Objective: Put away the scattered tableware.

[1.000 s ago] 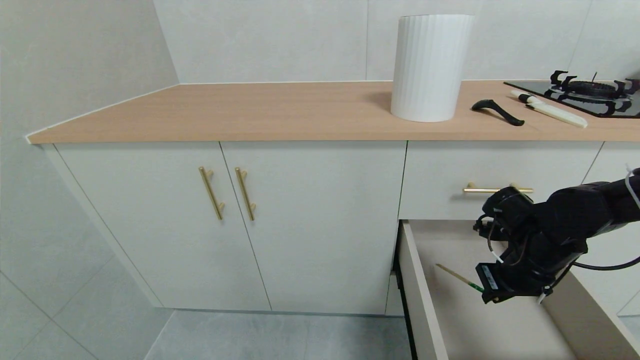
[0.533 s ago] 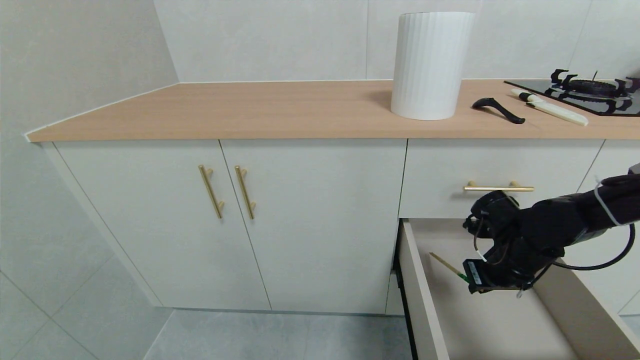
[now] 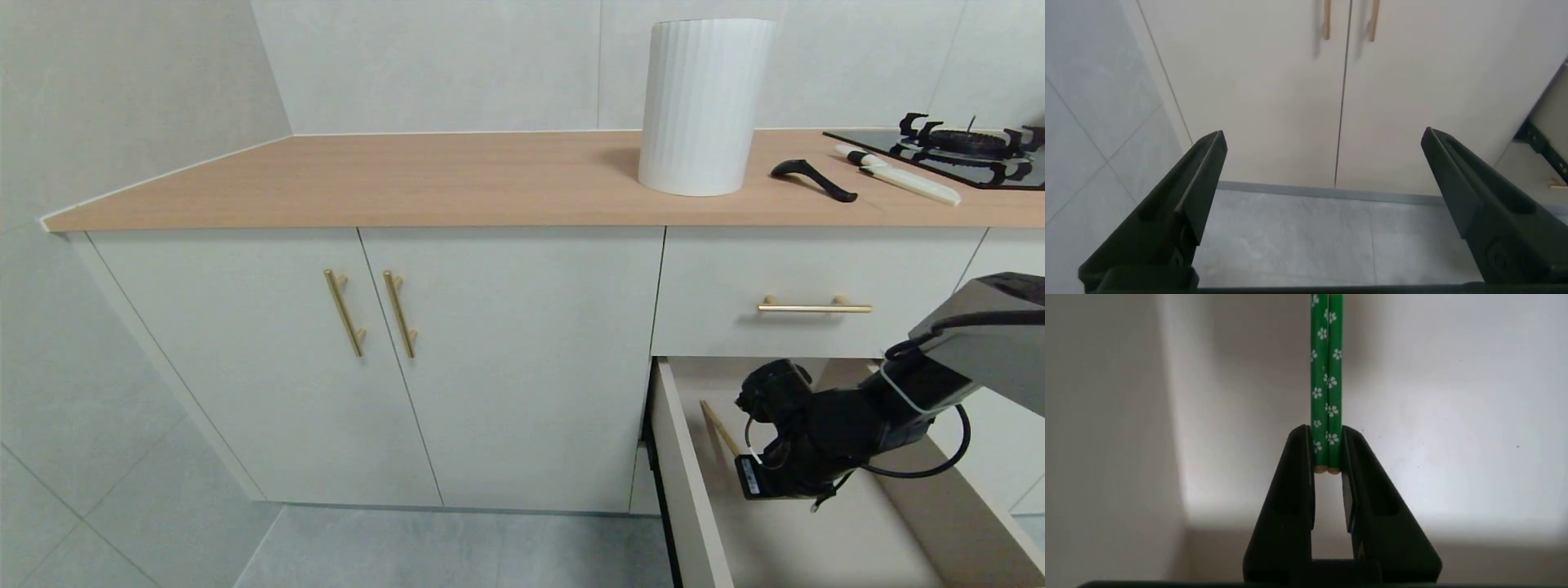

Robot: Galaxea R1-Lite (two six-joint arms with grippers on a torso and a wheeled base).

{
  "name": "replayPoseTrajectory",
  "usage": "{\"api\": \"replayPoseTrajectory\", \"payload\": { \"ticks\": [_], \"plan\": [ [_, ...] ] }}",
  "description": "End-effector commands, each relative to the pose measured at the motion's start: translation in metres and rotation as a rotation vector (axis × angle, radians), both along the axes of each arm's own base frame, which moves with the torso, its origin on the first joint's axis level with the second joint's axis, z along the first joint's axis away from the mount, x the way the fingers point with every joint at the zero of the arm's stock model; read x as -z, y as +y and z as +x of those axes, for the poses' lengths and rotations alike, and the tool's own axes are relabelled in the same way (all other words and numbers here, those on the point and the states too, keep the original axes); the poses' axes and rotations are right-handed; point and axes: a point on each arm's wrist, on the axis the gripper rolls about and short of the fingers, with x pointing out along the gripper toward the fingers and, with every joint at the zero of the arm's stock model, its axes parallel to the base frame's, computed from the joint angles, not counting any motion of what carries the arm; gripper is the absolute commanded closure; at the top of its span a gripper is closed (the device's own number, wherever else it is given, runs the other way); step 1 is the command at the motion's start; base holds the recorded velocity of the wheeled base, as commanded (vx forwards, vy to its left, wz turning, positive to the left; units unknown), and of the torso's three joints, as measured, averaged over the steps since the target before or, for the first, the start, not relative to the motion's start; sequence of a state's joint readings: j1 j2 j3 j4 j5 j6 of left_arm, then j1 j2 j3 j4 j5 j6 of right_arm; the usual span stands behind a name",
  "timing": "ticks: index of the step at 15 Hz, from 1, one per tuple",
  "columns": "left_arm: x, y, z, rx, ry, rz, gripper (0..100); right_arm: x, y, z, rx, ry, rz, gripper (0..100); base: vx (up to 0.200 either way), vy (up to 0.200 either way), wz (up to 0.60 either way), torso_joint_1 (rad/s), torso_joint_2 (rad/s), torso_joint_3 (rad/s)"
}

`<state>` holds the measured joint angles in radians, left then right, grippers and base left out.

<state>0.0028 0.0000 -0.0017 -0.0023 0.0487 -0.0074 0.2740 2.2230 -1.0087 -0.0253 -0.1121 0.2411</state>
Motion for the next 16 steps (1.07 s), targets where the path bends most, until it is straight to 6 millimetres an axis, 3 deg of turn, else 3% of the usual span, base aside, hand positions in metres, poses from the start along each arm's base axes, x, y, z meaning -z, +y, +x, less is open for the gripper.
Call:
{"api": "replayPoseTrajectory", "payload": {
  "ticks": [1, 13, 14, 16],
  "plan": [
    [0.000, 0.000, 0.000, -0.001, -0.001, 0.000, 0, 0.021, 0.000, 0.001, 0.000, 0.043, -0.015, 100, 0.000, 0.000, 0.00, 0.000, 0.00, 0.000],
    [0.000, 0.000, 0.000, -0.001, -0.001, 0.000, 0, 0.040, 0.002, 0.009, 0.011, 0.000, -0.022, 100, 0.000, 0.000, 0.00, 0.000, 0.00, 0.000],
    [0.000, 0.000, 0.000, -0.001, -0.001, 0.000, 0, 0.041, 0.002, 0.010, 0.011, 0.000, -0.023, 0, 0.000, 0.000, 0.00, 0.000, 0.00, 0.000],
    [0.000, 0.000, 0.000, -0.001, -0.001, 0.000, 0, 0.041, 0.002, 0.010, 0.012, 0.000, -0.021, 0, 0.000, 0.000, 0.00, 0.000, 0.00, 0.000]
  ]
}}
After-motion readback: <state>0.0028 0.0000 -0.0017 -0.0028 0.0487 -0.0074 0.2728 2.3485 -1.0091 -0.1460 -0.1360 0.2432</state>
